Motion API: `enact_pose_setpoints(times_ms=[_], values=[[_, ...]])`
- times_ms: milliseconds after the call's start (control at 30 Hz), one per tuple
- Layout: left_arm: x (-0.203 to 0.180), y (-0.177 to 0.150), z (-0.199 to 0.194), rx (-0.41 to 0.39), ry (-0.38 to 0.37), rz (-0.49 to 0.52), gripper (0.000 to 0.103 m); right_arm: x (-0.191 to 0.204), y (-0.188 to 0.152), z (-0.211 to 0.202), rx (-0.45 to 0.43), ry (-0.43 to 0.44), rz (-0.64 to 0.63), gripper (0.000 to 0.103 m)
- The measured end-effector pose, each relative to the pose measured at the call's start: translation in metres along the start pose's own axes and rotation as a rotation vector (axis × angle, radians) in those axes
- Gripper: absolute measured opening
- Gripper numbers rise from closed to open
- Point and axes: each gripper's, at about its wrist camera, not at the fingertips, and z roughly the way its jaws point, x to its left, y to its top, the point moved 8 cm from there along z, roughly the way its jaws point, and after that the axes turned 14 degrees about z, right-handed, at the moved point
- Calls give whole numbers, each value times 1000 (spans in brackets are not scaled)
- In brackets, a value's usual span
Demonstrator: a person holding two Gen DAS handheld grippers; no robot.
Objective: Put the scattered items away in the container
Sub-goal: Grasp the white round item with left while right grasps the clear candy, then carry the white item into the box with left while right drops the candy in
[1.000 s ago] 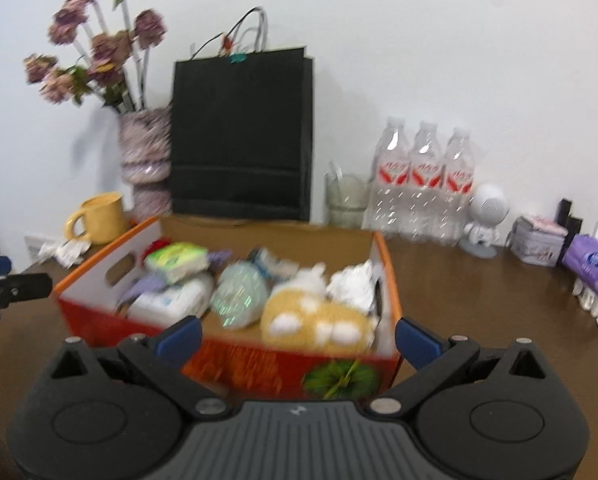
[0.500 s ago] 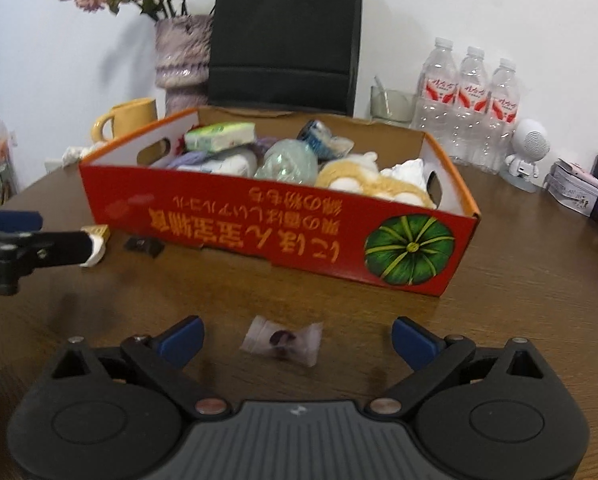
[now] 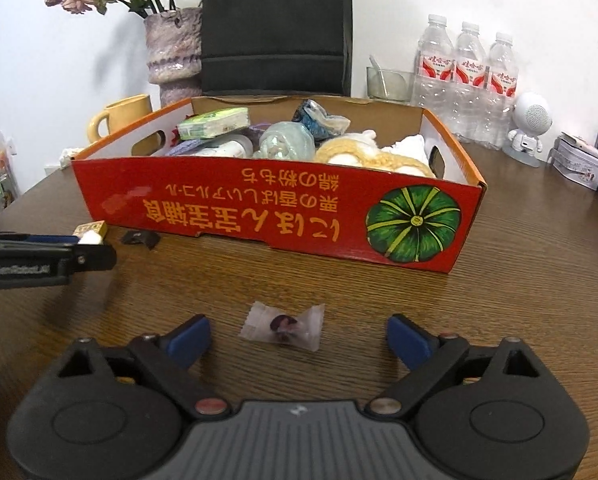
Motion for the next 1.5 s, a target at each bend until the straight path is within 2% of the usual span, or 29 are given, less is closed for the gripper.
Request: enact_pose_setpoints(times_ms=[133, 167, 300, 367, 433, 933, 1100, 1300, 1500], values=[[2, -1, 0, -4, 6, -2, 29, 4, 1, -5, -16, 17, -10, 54], [3, -1, 0, -6, 2, -5, 29, 5, 1, -6, -18, 23, -14, 46], [1, -2, -2, -16, -9, 7, 28, 9, 0, -9, -20, 48, -23, 27], [-1, -2, -3, -19, -16, 11, 28, 9, 0, -9, -19, 56, -20, 15], [-1, -2, -3, -21, -17, 13, 28, 10, -1, -10, -14, 70, -18, 11], [-3, -3, -11, -42, -32, 14, 28, 14, 0, -16, -30, 101, -17, 10], [-9, 3, -26, -82, -83, 0, 28, 13, 10, -28, -61, 131, 6, 10], [-9, 40, -56, -196, -135, 1, 28, 15, 46, -52, -144, 177, 20, 10], [1, 91, -57, -279, -80, 38, 28, 10, 101, -52, -244, 132, 16, 10]])
